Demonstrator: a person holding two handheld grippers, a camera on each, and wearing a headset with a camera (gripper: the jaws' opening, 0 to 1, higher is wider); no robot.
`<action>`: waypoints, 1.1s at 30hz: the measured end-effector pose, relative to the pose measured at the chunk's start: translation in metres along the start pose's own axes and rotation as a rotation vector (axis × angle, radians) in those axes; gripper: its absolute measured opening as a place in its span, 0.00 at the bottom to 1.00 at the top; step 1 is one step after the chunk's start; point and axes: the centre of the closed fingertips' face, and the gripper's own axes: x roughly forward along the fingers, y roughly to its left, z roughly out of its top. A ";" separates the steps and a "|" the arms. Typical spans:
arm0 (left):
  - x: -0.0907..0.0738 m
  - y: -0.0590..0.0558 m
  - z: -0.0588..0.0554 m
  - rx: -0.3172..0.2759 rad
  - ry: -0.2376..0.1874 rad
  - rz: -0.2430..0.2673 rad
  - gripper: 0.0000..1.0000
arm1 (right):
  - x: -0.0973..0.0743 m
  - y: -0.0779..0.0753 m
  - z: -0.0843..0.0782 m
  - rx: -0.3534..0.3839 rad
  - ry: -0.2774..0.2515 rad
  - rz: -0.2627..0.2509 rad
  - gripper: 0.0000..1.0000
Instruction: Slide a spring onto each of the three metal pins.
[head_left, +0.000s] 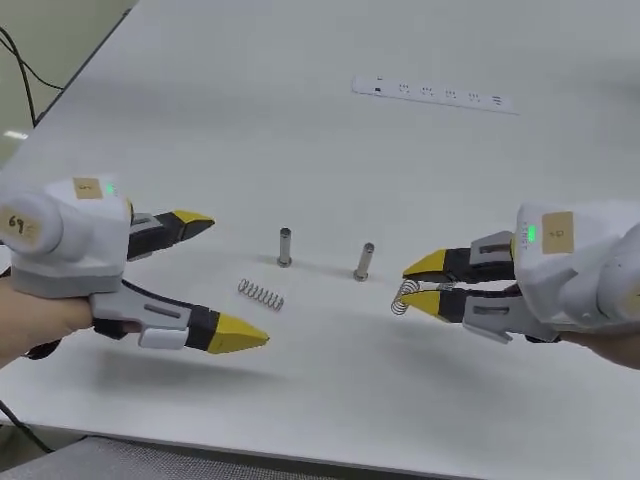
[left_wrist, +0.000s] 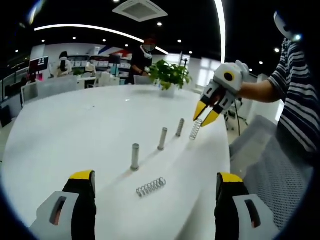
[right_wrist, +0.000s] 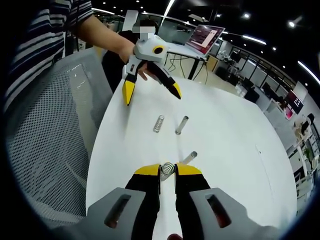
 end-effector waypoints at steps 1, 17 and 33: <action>0.000 0.000 0.000 -0.001 0.000 0.002 0.98 | -0.001 0.000 -0.001 0.005 0.000 -0.002 0.07; 0.002 0.000 0.002 -0.005 -0.008 0.005 0.98 | -0.006 0.003 -0.009 0.012 0.017 -0.004 0.07; 0.000 0.003 0.003 -0.007 -0.007 0.010 0.98 | -0.003 -0.002 -0.001 0.000 0.006 -0.006 0.07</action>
